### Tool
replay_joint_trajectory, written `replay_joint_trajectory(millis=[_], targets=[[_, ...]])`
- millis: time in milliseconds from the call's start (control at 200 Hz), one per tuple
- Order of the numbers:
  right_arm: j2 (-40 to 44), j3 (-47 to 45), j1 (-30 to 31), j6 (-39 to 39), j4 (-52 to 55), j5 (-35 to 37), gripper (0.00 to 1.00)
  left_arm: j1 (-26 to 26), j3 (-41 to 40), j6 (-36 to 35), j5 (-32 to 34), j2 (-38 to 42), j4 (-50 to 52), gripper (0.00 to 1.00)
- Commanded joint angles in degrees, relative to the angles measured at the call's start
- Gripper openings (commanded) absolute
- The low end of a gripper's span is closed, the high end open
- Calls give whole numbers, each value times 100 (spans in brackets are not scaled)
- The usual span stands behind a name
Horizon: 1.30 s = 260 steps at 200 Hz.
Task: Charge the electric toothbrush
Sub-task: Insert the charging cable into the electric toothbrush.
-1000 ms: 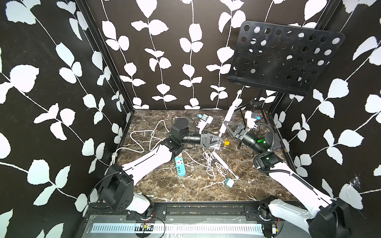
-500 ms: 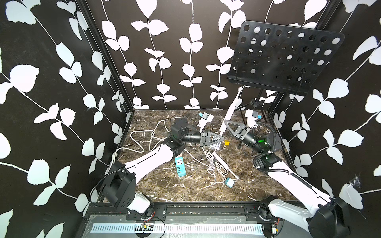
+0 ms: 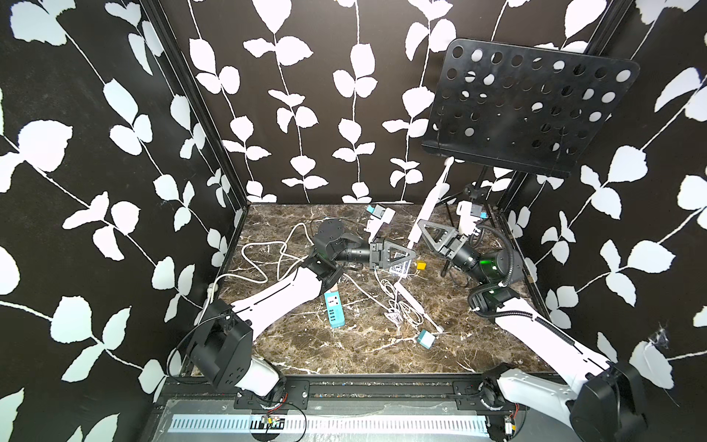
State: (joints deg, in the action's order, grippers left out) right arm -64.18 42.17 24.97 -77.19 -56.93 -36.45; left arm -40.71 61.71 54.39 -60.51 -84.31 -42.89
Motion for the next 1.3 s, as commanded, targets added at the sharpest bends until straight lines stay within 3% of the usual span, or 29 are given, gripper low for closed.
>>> replay_joint_trajectory(millis=[0, 350, 520, 1295], targets=[[-74, 158, 34, -307, -679, -145, 2, 19, 88, 153, -13, 69, -624, 0], [-198, 397, 69, -418, -878, -291, 2, 19, 235, 294, -53, -54, -634, 0], [-149, 306, 32, -431, -912, -246, 0, 193, 207, 606, 14, -63, -1251, 0], [-358, 536, 66, -522, -1370, -650, 0, 221, 573, 776, -222, -287, -996, 0]])
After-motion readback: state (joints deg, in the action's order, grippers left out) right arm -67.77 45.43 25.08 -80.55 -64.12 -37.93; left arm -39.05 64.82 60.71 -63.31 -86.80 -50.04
